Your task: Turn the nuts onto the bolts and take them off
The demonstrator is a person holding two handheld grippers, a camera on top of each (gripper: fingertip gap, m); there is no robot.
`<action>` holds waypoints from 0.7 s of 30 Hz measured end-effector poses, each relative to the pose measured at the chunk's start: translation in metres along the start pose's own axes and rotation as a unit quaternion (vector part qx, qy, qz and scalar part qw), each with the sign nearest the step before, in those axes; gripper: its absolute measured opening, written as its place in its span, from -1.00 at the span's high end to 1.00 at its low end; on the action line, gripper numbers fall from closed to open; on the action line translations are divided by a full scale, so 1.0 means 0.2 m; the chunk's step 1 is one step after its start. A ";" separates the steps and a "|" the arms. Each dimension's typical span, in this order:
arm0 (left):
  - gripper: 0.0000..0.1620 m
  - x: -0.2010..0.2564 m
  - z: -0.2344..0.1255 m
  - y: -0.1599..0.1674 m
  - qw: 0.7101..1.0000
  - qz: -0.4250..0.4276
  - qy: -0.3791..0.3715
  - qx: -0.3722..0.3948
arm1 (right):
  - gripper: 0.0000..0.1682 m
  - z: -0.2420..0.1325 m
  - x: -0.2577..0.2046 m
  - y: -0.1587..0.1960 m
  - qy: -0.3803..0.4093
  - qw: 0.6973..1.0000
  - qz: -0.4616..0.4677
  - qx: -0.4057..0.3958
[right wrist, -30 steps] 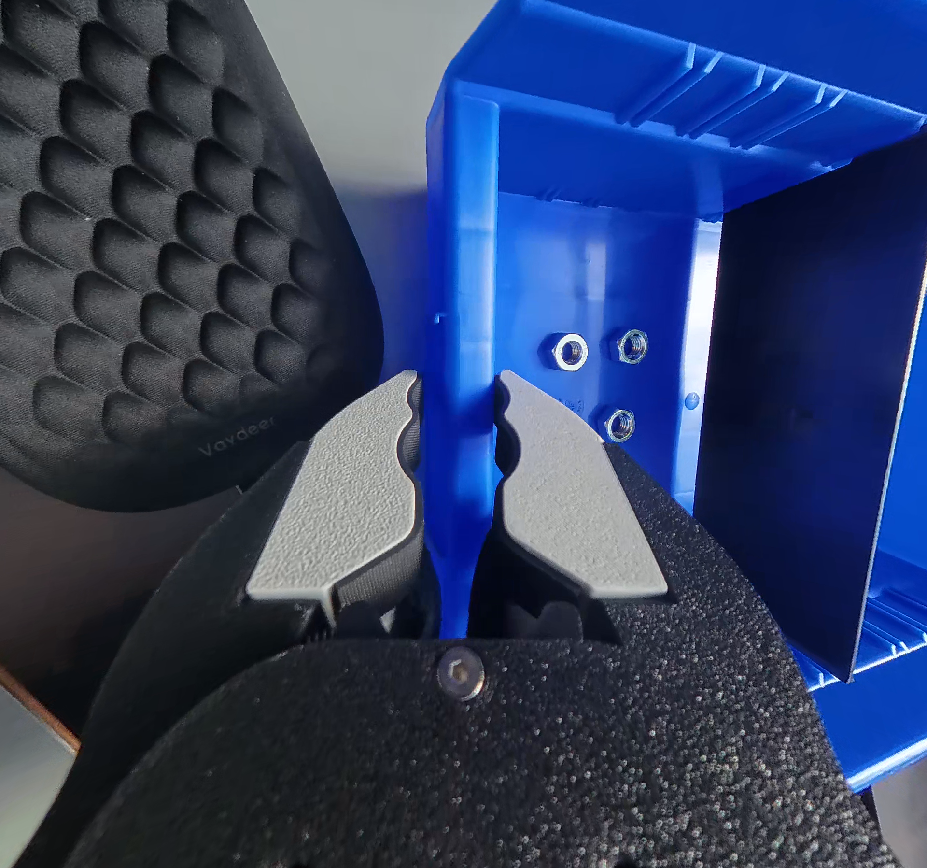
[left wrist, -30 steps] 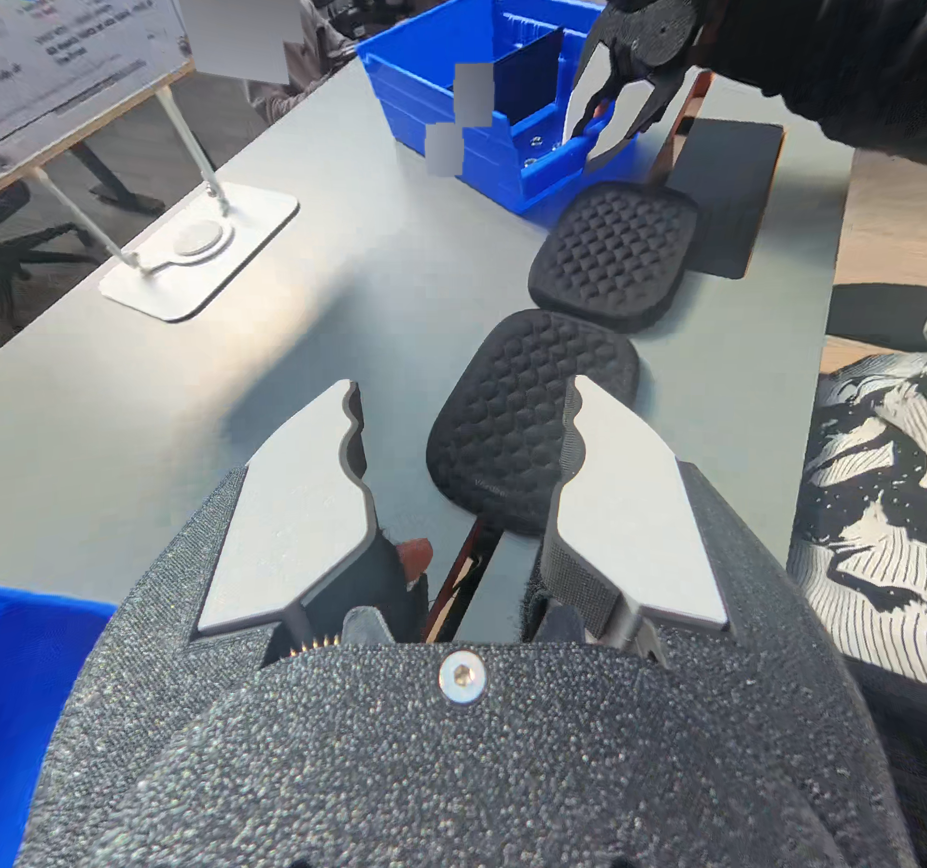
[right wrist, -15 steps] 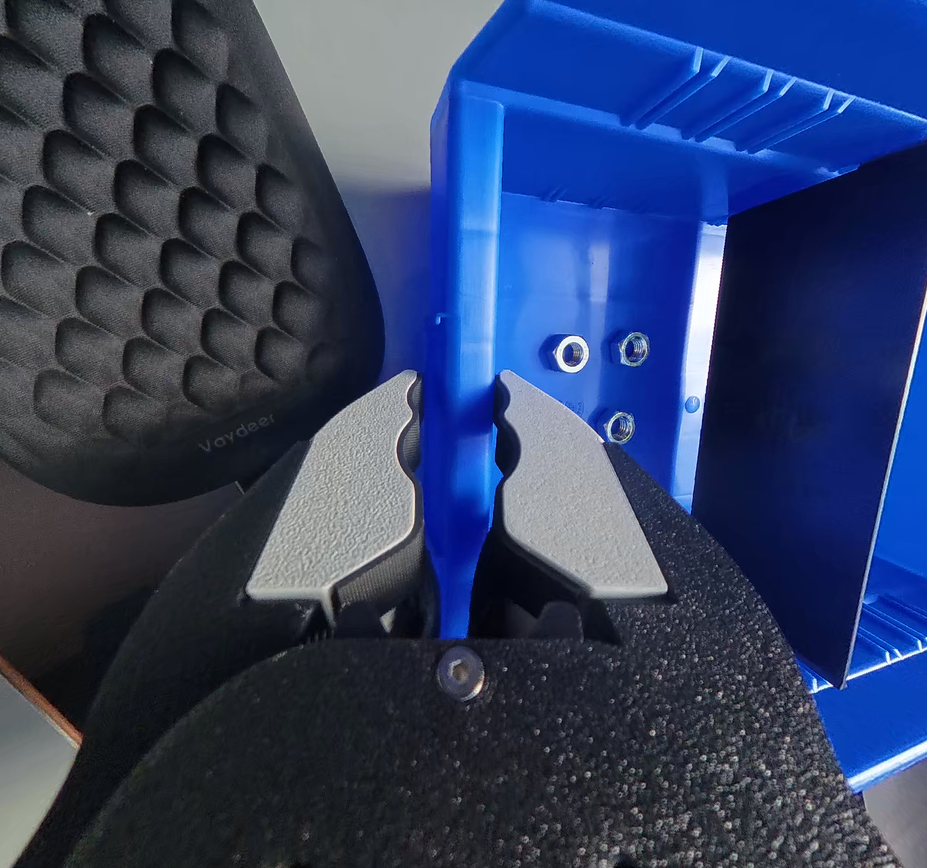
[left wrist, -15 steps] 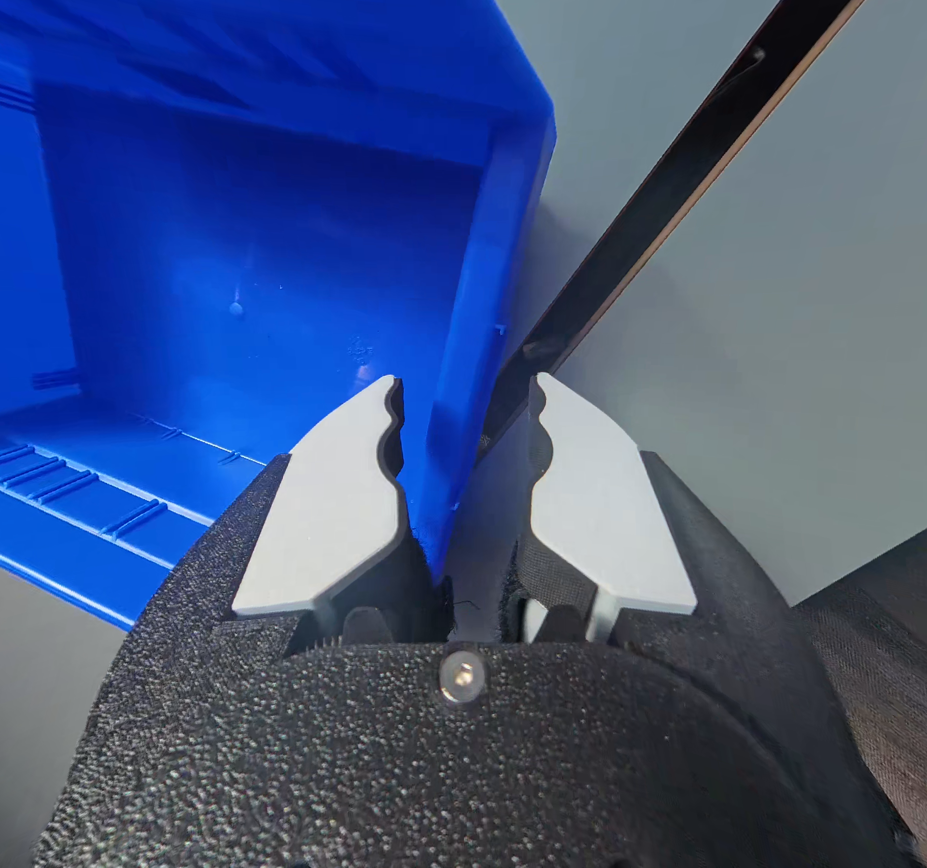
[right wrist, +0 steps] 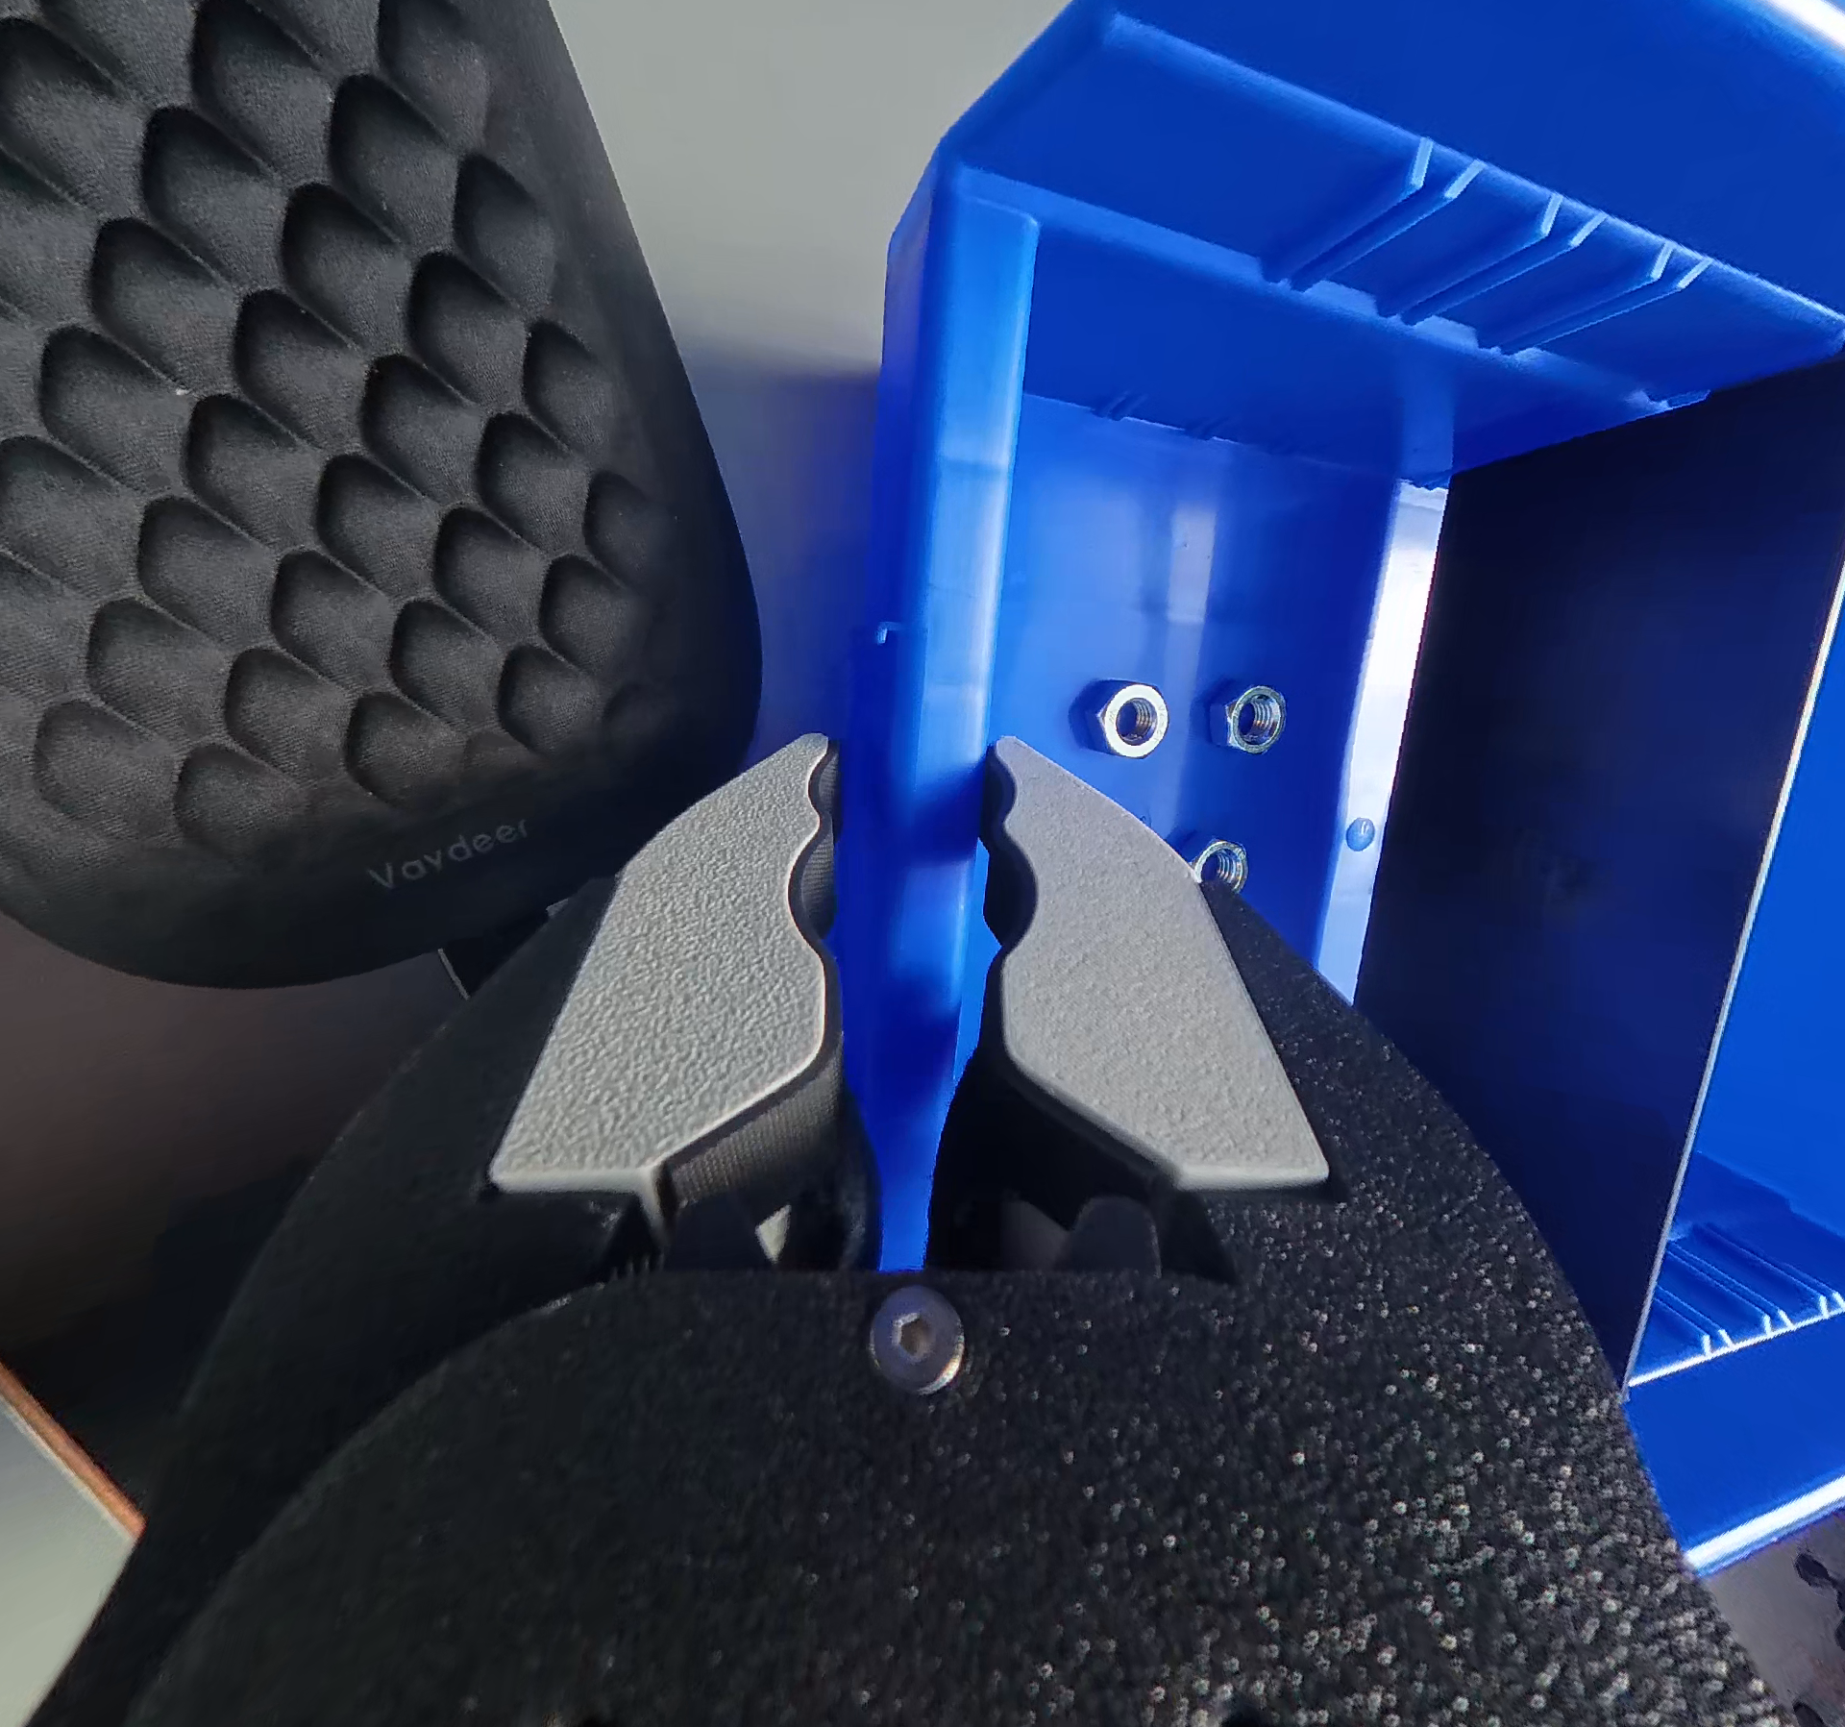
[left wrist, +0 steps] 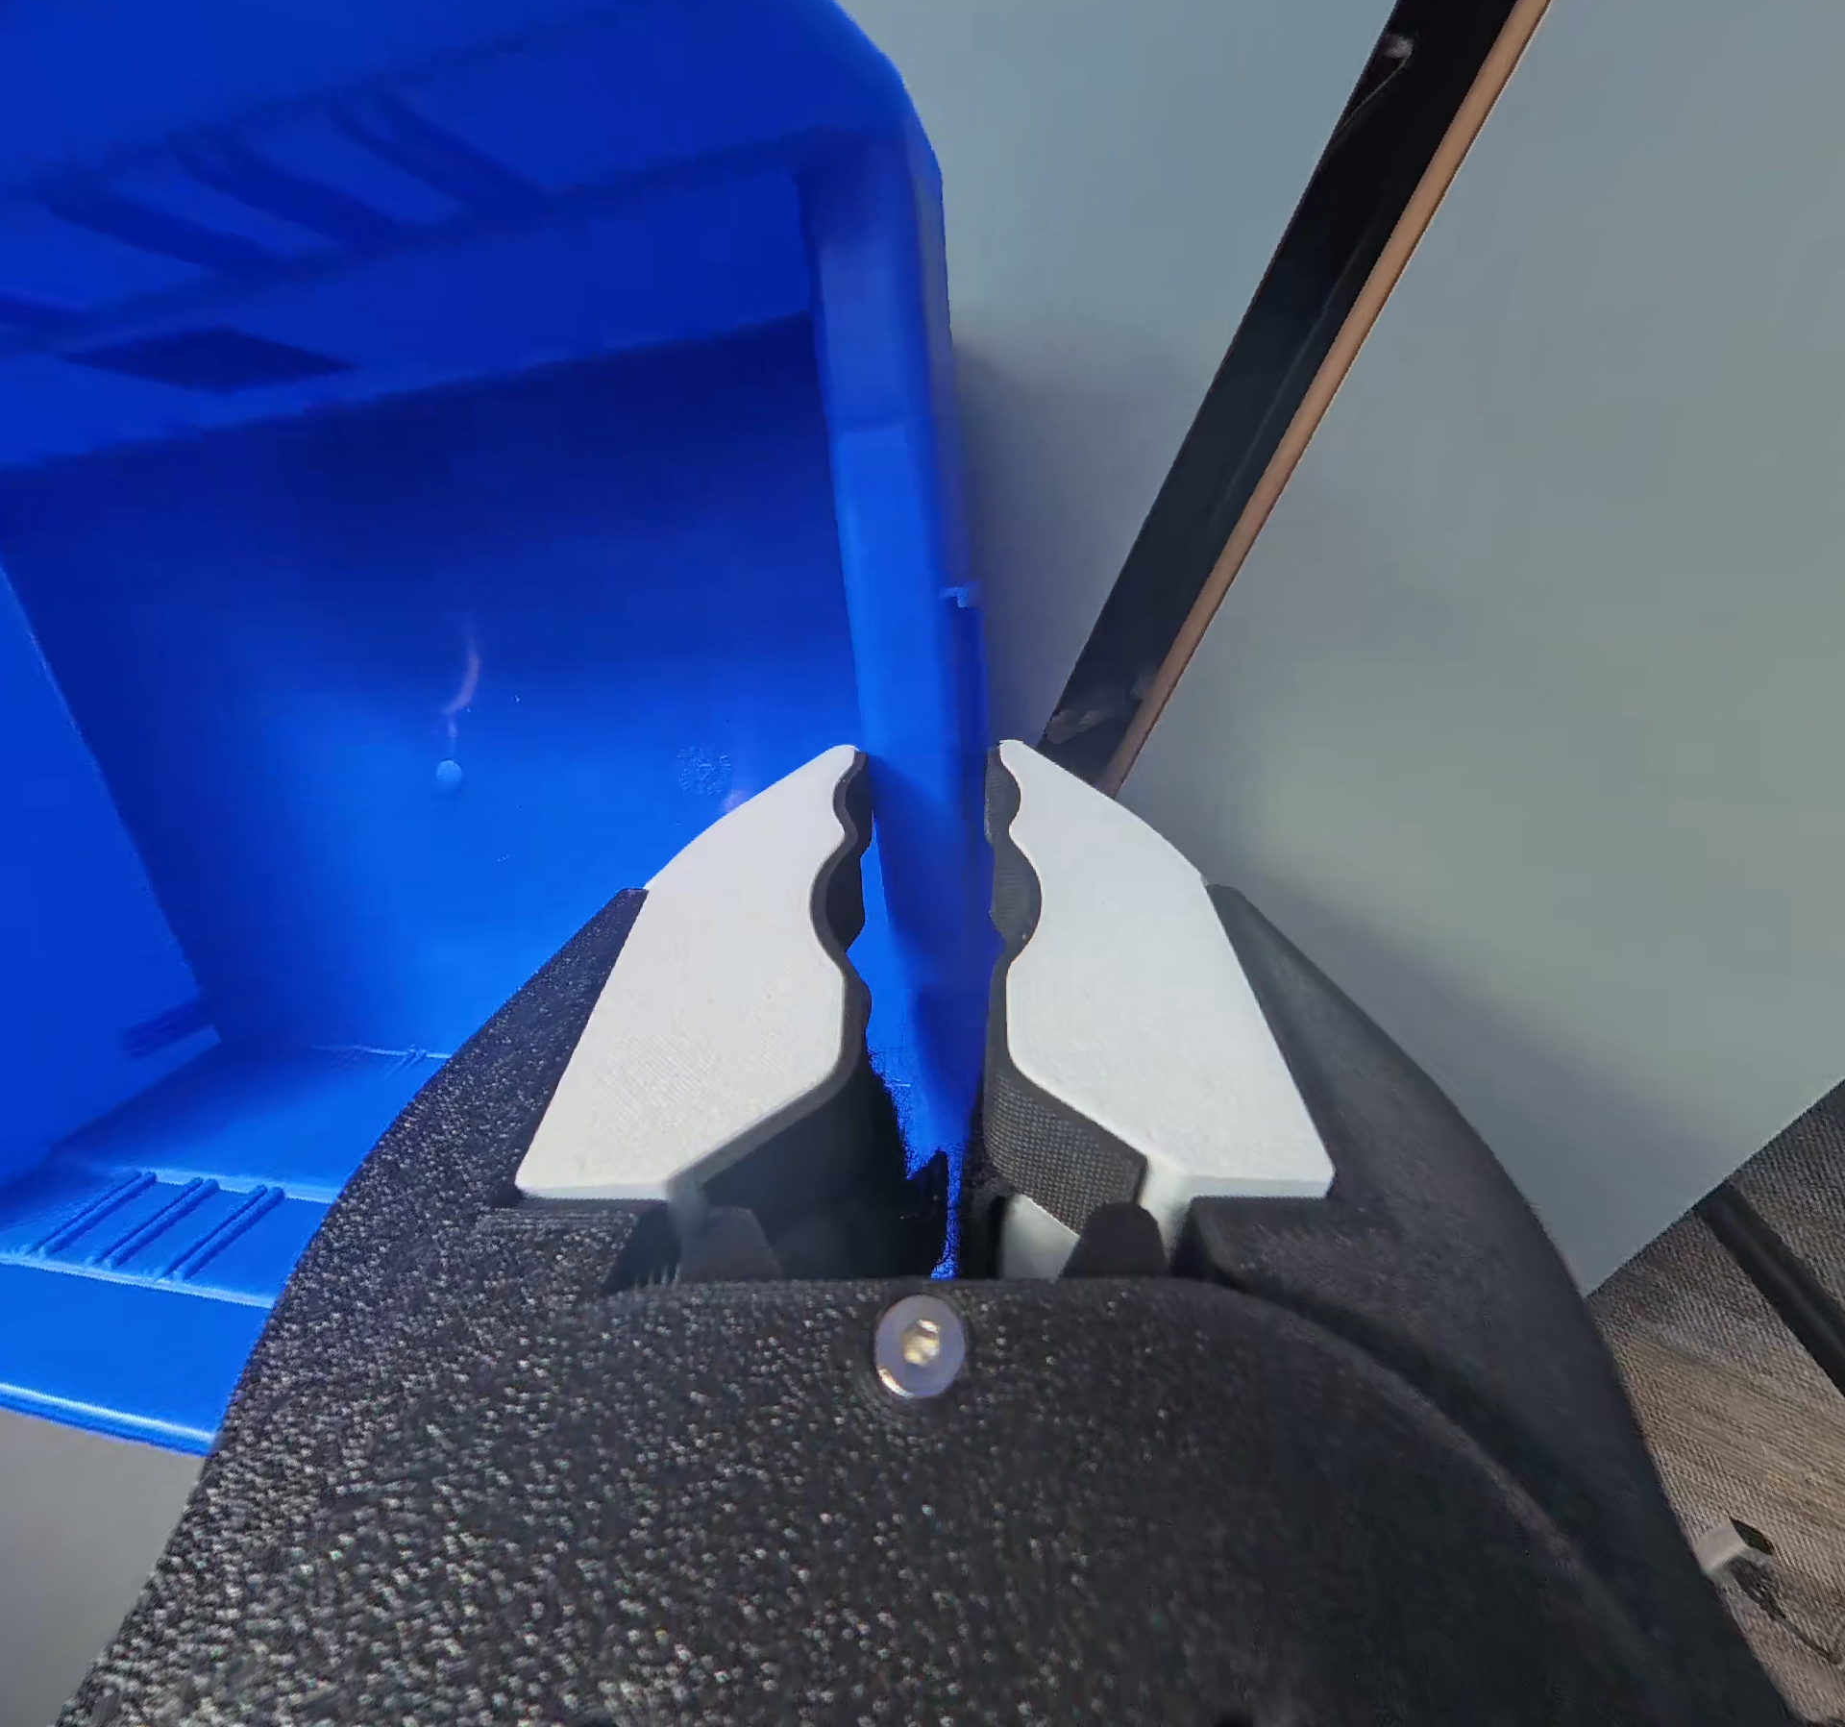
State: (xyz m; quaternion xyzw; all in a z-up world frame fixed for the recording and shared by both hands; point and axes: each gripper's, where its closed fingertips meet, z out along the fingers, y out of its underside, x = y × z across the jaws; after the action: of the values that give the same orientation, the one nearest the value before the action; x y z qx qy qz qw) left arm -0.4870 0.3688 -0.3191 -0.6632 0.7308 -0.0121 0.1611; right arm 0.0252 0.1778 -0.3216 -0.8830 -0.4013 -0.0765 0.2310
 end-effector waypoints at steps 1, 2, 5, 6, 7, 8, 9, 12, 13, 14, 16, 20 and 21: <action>0.74 0.00 0.01 -0.02 1.000 0.003 0.001 0.002 | 0.70 0.00 0.00 0.00 -0.001 1.000 -0.003 0.000; 0.74 -0.01 0.01 -0.03 1.000 0.007 0.003 0.001 | 0.70 0.00 0.00 -0.01 -0.003 1.000 -0.006 0.001; 0.73 -0.02 0.02 -0.07 1.000 0.028 0.004 0.004 | 0.70 0.01 0.01 -0.02 -0.005 1.000 -0.015 0.002; 0.73 -0.03 0.03 -0.09 0.999 0.036 0.005 0.008 | 0.70 0.02 0.01 -0.03 -0.005 1.000 -0.017 0.003; 0.73 -0.03 0.03 -0.10 0.999 0.045 0.007 0.011 | 0.70 0.02 0.01 -0.04 -0.006 1.000 -0.021 0.005; 0.73 -0.03 0.04 -0.12 0.999 0.051 0.009 0.014 | 0.70 0.02 0.01 -0.05 -0.007 1.000 -0.025 0.006; 0.73 -0.03 0.04 -0.13 0.998 0.057 0.010 0.016 | 0.69 0.03 0.01 -0.06 -0.008 1.000 -0.029 0.007; 0.73 -0.03 0.05 -0.16 0.996 0.084 0.015 0.021 | 0.69 0.04 0.02 -0.08 -0.011 0.999 -0.042 0.012; 0.73 -0.03 0.05 -0.17 0.995 0.093 0.018 0.022 | 0.69 0.04 0.02 -0.09 -0.012 0.999 -0.046 0.013; 0.73 -0.03 0.05 -0.18 0.995 0.100 0.022 0.022 | 0.69 0.04 0.02 -0.10 -0.013 0.999 -0.050 0.014; 0.74 -0.03 0.06 -0.20 0.993 0.114 0.026 0.021 | 0.69 0.05 0.01 -0.11 -0.016 0.998 -0.056 0.016; 0.75 -0.02 0.07 -0.26 0.988 0.146 0.039 0.024 | 0.69 0.05 0.01 -0.12 -0.018 0.997 -0.069 0.018; 0.75 -0.02 0.07 -0.28 0.987 0.153 0.042 0.026 | 0.68 0.06 0.01 -0.13 -0.018 0.997 -0.072 0.018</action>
State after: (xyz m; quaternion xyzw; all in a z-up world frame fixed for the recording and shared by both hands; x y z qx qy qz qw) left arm -0.4301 0.3686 -0.3188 -0.5378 0.8295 -0.0340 0.1469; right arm 0.0076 0.1991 -0.3219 -0.8485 -0.4696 -0.0698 0.2337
